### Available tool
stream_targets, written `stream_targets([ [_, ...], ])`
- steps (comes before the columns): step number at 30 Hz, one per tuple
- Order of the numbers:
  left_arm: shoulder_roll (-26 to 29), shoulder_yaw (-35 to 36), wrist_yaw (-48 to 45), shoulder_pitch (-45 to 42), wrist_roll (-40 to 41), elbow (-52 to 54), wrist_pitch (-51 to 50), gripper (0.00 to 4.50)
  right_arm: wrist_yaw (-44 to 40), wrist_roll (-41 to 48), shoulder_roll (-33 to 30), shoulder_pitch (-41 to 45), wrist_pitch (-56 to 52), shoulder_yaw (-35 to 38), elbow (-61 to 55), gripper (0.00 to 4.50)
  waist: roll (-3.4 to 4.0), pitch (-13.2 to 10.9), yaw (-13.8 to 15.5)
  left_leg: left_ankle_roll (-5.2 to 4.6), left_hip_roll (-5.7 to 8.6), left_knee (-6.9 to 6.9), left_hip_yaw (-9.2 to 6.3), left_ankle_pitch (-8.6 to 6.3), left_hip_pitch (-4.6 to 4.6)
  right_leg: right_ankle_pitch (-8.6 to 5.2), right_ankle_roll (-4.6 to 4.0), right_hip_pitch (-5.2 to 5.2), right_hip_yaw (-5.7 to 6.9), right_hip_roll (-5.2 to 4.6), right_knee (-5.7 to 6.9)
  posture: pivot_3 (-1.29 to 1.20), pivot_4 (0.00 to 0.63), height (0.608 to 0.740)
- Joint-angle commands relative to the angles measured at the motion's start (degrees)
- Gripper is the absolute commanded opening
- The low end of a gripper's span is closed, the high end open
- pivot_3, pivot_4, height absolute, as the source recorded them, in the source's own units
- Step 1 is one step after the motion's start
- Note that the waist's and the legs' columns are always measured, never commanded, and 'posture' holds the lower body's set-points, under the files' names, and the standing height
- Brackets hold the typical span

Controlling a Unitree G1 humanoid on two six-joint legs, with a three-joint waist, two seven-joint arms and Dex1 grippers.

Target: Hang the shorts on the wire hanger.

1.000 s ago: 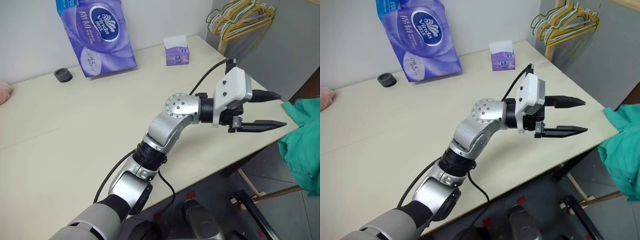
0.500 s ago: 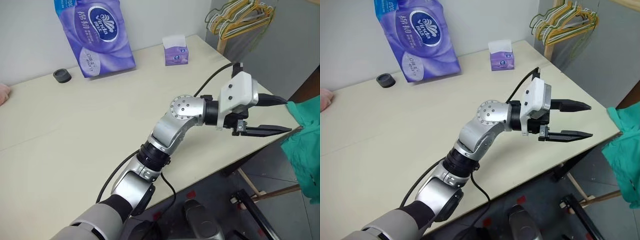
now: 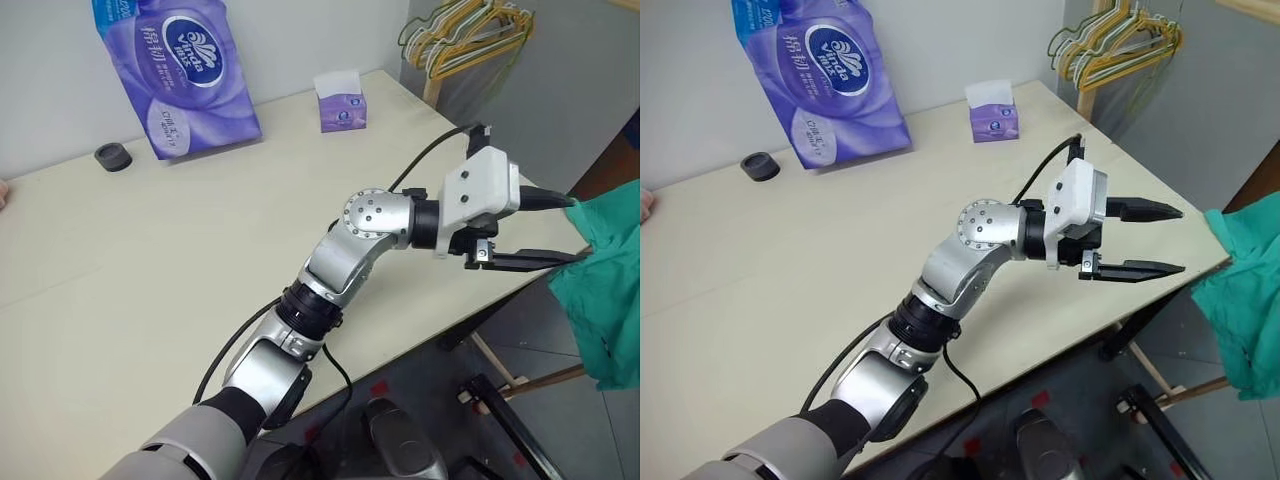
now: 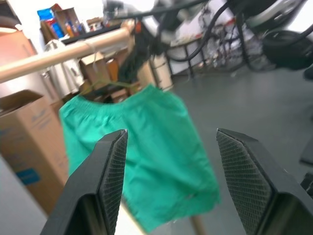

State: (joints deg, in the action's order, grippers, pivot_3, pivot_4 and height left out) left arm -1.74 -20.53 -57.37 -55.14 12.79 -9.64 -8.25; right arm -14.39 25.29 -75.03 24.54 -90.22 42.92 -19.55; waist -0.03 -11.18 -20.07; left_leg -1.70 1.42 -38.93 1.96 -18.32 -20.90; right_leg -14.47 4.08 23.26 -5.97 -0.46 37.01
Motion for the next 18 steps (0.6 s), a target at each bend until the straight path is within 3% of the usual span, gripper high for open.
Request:
stream_targets([
  [1,4.2,1.9,3.7,2.9,-3.1,1.6,-0.5,3.04,0.2,2.0,7.1,2.2,7.0,-5.9,-13.4,4.48,-0.05,0.1,-0.7,0.00,-0.01,-0.01,0.00,0.00,0.01,0.03,0.04,0.00,-0.02,0.00,0.00,-0.37,0.152,0.740],
  [4,8.5,4.0,8.6,7.7,-4.8,5.4,-4.7,3.04,4.2,0.5,19.5,1.9,11.1,-12.0,-18.8,4.48,0.06,0.3,-0.5,0.02,-0.01,-0.05,-0.03,0.02,0.01,0.09,0.15,0.01,0.00,-0.02,0.09,-0.32,0.137,0.740],
  [6,10.2,5.4,12.1,10.6,-5.6,8.0,-7.7,3.04,5.7,-2.2,24.0,-0.4,17.9,-17.5,-20.5,4.48,0.07,0.3,0.1,0.08,-0.03,-0.08,-0.15,0.06,-0.03,0.11,0.16,0.04,0.08,-0.15,0.16,-0.28,0.130,0.740],
  [10,12.3,11.3,27.0,21.1,-11.3,15.0,-13.3,3.04,6.2,-8.5,38.6,-3.5,43.1,-32.4,-16.8,4.48,-0.12,0.9,2.1,0.35,-0.01,-0.09,-0.25,0.21,-0.08,0.23,0.05,0.31,0.21,-0.35,0.25,-0.19,0.108,0.740],
  [14,12.7,18.5,41.6,30.1,-16.7,16.0,-11.6,3.04,2.8,-12.7,46.8,-6.1,61.1,-40.8,-8.4,4.48,-0.29,1.3,5.9,0.39,0.04,-0.10,-0.37,0.23,-0.24,0.41,-0.25,0.54,0.37,-0.45,0.39,-0.13,0.100,0.740],
  [18,10.5,24.9,52.0,37.4,-17.8,16.3,-7.9,3.04,0.3,-14.7,53.4,-7.6,71.6,-45.4,1.6,4.48,-1.07,2.3,9.8,0.44,0.05,-0.14,-0.42,0.26,-0.63,0.43,-0.30,1.05,0.51,-0.57,0.68,-0.08,0.090,0.740],
])
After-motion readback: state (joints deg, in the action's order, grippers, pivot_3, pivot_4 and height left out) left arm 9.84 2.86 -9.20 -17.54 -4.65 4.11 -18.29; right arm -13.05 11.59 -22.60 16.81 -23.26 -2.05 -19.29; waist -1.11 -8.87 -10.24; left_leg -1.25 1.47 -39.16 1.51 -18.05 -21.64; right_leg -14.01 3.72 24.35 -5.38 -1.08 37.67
